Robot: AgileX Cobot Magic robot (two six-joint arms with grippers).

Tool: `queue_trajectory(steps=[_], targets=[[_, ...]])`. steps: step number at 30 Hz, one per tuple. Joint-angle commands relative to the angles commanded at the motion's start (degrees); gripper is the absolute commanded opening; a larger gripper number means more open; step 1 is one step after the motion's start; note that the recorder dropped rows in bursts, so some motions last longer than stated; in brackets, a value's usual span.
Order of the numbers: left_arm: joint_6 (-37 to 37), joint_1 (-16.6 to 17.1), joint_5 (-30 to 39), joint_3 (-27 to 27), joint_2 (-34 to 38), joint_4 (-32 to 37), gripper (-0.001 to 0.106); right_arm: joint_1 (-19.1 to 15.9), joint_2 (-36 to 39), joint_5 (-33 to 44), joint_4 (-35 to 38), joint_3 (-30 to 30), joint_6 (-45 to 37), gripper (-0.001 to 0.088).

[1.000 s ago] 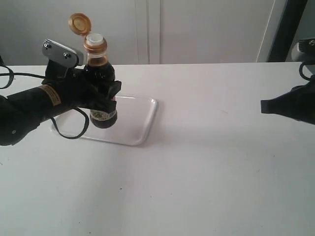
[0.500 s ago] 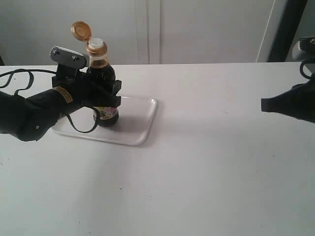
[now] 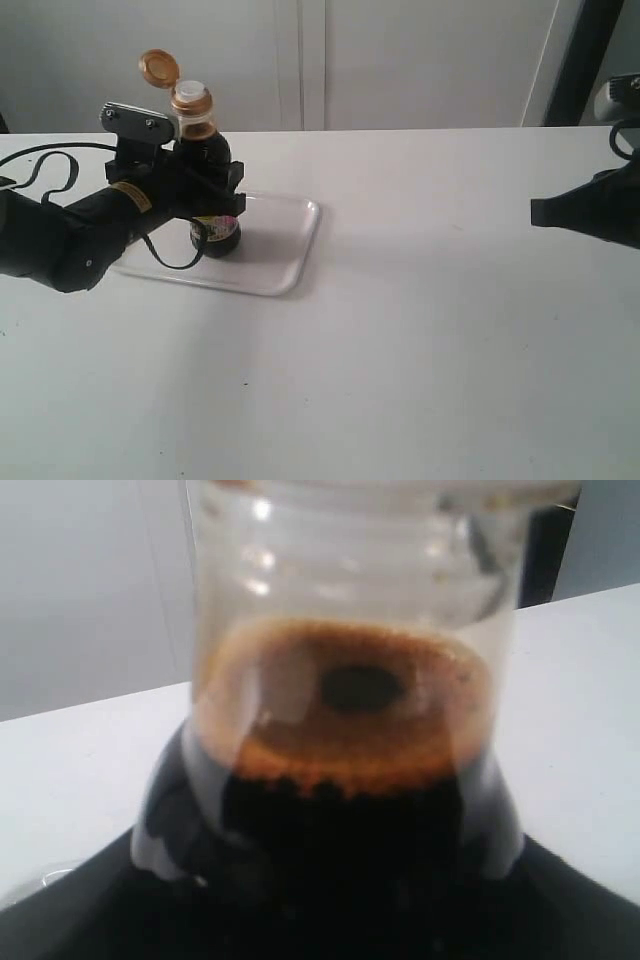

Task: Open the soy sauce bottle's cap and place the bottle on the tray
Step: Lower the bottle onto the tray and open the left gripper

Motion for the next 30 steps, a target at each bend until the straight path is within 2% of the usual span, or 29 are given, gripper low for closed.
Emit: queue_trajectory(steps=[4,7,10,15,18,22,30], targets=[[0.0,0.0,2.0,0.0,0.0,0.0,0.002,0.0,0.0,0.0,0.0,0.0,0.0,0.0000],[0.0,0.0,2.5,0.0,0.0,0.0,0.014,0.0,0.0,0.0,0.0,0.0,0.0,0.0000],[0.0,0.0,2.9,0.0,0.0,0.0,0.034,0.0,0.0,0.0,0.0,0.0,0.0,0.0000],[0.1,0.0,3.7,0.0,0.0,0.0,0.076,0.0,0.0,0.0,0.0,0.0,0.0,0.0000],[0.1,0.0,5.5,0.0,0.0,0.0,0.092,0.0,0.0,0.0,0.0,0.0,0.0,0.0000],[0.1,0.0,7.1,0.0,0.0,0.0,0.101,0.0,0.0,0.0,0.0,0.0,0.0,0.0000],[0.0,0.0,12.6,0.0,-0.1,0.1,0.103,0.0,0.0,0.0,0.1,0.0,0.0,0.0000]])
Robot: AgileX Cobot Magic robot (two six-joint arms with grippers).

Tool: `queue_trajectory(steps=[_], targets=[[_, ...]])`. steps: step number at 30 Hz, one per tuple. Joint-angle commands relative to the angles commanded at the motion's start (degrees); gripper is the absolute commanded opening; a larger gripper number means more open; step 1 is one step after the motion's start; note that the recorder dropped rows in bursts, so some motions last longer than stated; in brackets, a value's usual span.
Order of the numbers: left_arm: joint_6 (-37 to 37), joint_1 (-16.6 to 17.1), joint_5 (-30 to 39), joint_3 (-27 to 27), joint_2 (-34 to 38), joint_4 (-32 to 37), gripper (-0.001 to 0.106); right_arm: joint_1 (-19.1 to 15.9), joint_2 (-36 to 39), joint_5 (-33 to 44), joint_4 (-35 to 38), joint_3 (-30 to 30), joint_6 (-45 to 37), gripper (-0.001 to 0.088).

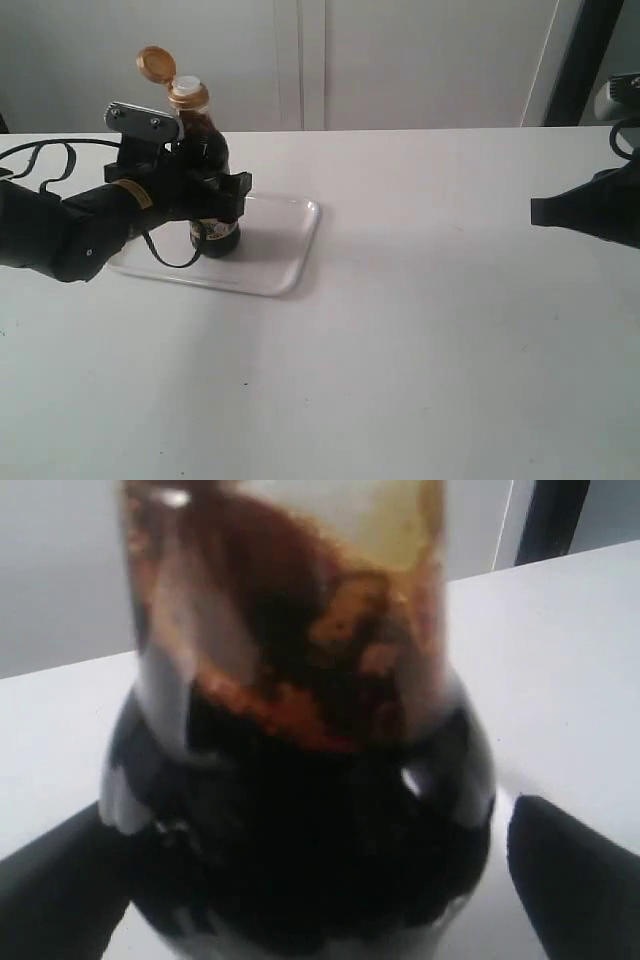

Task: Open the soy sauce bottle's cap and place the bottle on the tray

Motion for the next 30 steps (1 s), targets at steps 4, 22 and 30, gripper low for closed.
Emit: queue_trajectory(steps=[4,22,30], targets=[[-0.1,0.0,5.5,0.0,-0.2,0.0,0.103,0.0,0.0,0.0,0.0,0.0,0.0,0.0000],[-0.1,0.0,42.4,0.0,-8.6,1.1,0.102,0.0,0.0,0.0,-0.1,0.0,-0.2,0.0000],[2.6,0.0,58.9,0.0,-15.6,1.1,0.060,0.0,0.0,0.0,1.3,0.0,0.0,0.0000]])
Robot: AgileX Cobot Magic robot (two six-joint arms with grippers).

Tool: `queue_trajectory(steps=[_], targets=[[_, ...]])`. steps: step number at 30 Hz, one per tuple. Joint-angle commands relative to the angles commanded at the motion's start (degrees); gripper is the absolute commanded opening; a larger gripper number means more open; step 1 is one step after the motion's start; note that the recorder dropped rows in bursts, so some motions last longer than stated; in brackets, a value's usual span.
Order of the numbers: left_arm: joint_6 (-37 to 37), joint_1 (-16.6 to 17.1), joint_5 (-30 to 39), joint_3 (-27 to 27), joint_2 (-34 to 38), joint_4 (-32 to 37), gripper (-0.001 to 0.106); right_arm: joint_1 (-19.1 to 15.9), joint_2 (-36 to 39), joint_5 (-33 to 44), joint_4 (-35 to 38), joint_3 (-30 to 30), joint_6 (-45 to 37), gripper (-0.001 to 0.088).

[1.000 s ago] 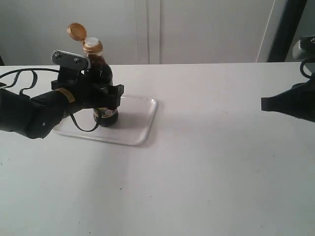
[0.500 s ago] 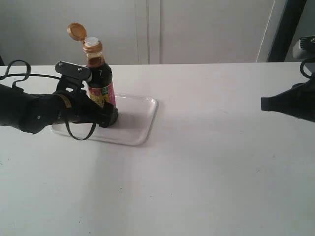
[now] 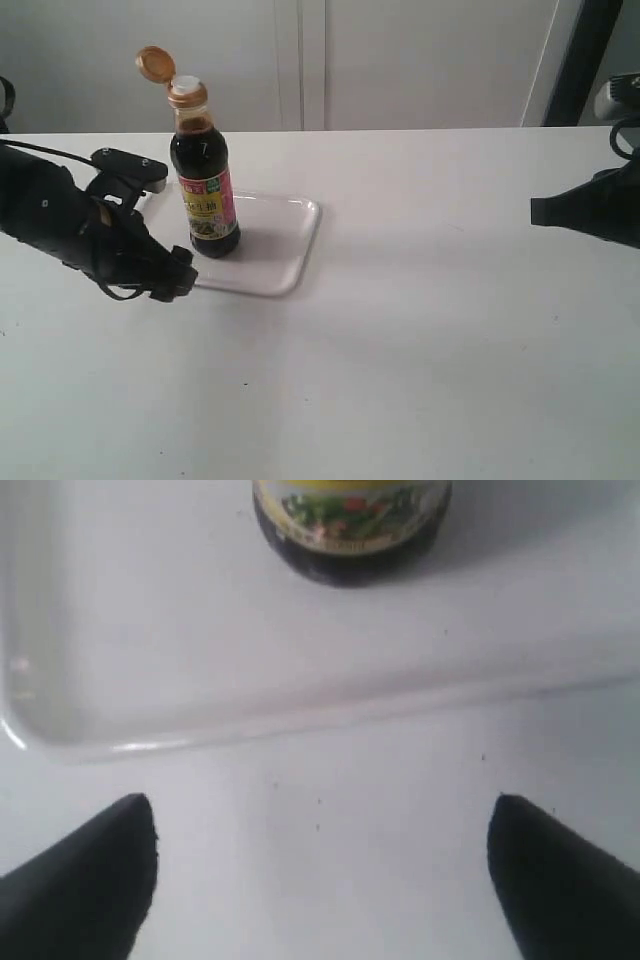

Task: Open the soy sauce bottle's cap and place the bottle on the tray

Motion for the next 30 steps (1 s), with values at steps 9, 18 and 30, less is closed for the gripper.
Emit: queue_trajectory(steps=[9,18,30], targets=[[4.2,0.0,11.2,0.0,-8.3,0.0,0.000,0.3,0.0,8.3,0.8,-0.1,-4.0,0.0000],[5.1,0.0,25.4,0.0,-11.8,3.3,0.000,0.3,2.1,27.6,-5.8,-4.7,-4.1,0.0000],[5.5,7.3,33.9,0.0,-22.4,-0.5,0.000,-2.6,-0.1,32.2,-10.8,-5.0,2.5,0.0000]])
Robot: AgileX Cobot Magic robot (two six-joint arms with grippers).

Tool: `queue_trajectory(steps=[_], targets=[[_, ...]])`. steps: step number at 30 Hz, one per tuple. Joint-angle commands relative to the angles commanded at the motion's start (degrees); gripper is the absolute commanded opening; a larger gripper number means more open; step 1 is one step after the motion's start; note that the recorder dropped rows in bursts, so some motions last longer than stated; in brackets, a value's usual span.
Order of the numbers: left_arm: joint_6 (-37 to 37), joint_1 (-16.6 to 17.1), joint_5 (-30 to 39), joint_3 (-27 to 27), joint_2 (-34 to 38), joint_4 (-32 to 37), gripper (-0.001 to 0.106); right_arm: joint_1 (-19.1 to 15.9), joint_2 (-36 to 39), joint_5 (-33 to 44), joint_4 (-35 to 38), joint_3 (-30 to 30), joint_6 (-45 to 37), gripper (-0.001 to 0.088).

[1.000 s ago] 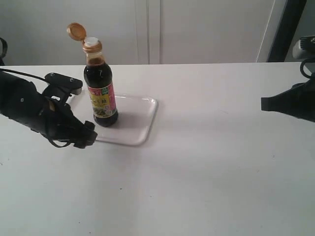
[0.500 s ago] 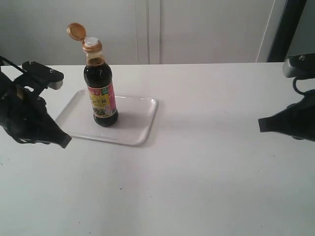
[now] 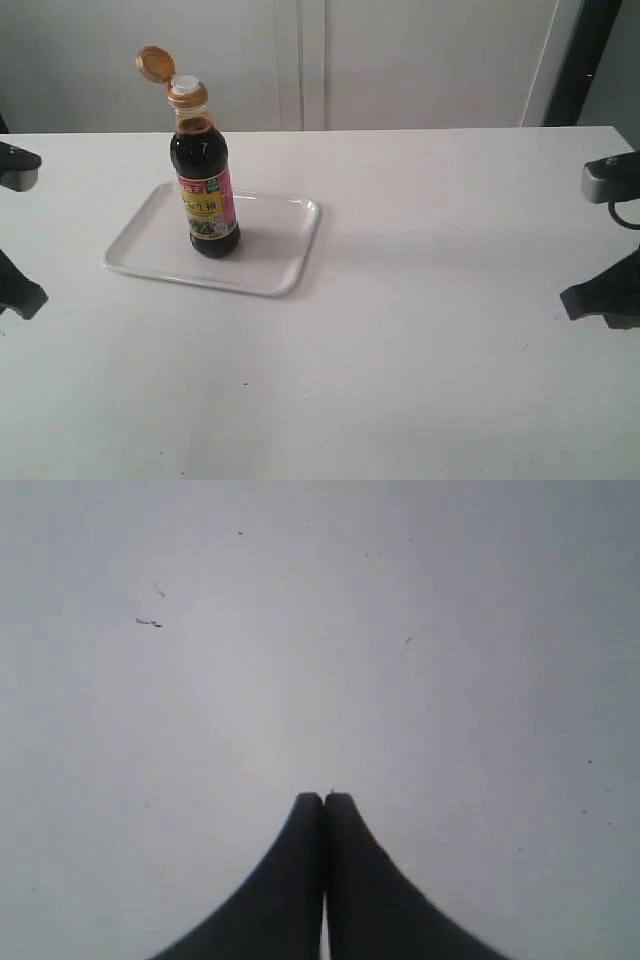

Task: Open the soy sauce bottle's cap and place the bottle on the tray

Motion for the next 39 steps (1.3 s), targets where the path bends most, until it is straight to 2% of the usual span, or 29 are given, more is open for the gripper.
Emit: queue_trajectory(steps=[6,16,26,34,39], targets=[[-0.9,0.0,-1.3,2.1,-7.8,-0.3,0.000,0.0,-8.5,-7.3,0.1,3.6,0.1,0.0000],[-4.2,0.0,-7.3,11.5,-21.7,-0.3,0.000,0.0,-25.8,-21.8,1.6,14.0,0.1,0.0000],[-7.1,0.0,-14.1,20.9,-32.8,-0.3,0.000,0.1,-40.5,-26.7,2.2,20.8,0.0,0.0000],[-7.1,0.0,-19.0,25.1,-42.1,-0.2,0.000,0.1,-50.5,-29.3,2.4,24.4,-0.1,0.0000],[-7.1,0.0,-21.8,27.6,-51.3,-0.2,0.000,0.1,-56.1,-29.5,2.4,24.7,-0.1,0.0000]])
